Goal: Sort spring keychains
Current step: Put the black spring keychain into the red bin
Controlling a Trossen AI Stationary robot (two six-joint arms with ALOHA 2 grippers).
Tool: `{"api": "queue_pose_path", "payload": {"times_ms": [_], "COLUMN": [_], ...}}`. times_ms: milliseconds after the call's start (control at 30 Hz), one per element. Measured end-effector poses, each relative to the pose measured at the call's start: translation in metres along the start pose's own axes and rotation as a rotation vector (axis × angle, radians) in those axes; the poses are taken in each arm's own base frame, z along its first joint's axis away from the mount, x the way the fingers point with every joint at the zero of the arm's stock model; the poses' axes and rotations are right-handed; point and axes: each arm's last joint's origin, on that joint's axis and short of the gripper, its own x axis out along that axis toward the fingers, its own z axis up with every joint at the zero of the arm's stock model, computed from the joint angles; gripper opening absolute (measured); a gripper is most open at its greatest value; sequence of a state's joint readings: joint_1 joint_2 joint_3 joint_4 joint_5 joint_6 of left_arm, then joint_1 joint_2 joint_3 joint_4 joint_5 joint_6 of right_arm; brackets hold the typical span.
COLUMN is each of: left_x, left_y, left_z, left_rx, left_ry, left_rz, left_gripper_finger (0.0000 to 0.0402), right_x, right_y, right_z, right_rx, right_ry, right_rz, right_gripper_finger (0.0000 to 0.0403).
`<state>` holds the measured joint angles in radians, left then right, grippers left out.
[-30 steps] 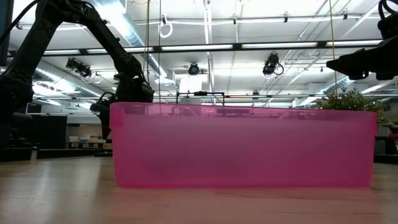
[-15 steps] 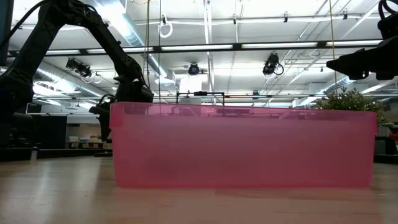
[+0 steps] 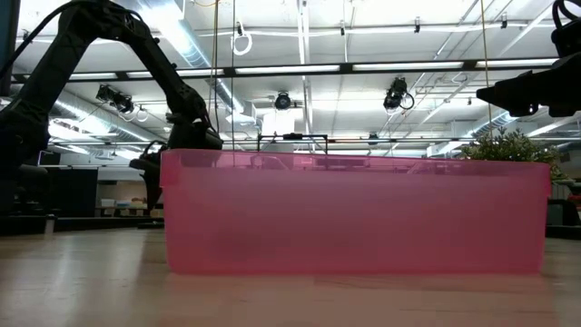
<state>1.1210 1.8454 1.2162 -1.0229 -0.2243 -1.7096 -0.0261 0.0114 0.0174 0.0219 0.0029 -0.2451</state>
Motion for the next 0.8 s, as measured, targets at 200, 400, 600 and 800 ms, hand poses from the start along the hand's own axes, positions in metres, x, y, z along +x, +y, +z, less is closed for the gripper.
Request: {"api": "queue_pose_path", "payload": {"times_ms": [200, 400, 600, 800], "left_x": [0.011, 0.016, 0.018, 0.018], "left_y": [0.002, 0.005, 0.005, 0.005], "left_z": [-0.003, -0.003, -0.002, -0.002], "left_rx": [-0.012, -0.014, -0.022, -0.018], "left_ry": [0.021, 0.021, 0.022, 0.03], "left_rz": [-0.019, -0.014, -0.018, -0.015], "left_gripper_finger": [0.0238, 0.0238, 0.0238, 0.0238], "right_x": [0.0, 0.0, 0.0, 0.0], "right_y": [0.0, 0.0, 0.0, 0.0], "right_z": [0.0, 0.0, 0.0, 0.0], "right_rx": [0.0, 0.0, 0.0, 0.0], "right_ry": [0.001, 0.0, 0.0, 0.001], "right_rz": [0.0, 0.0, 0.0, 0.0], "right_gripper_finger": [0.0222, 0.0222, 0.0222, 0.0222]}}
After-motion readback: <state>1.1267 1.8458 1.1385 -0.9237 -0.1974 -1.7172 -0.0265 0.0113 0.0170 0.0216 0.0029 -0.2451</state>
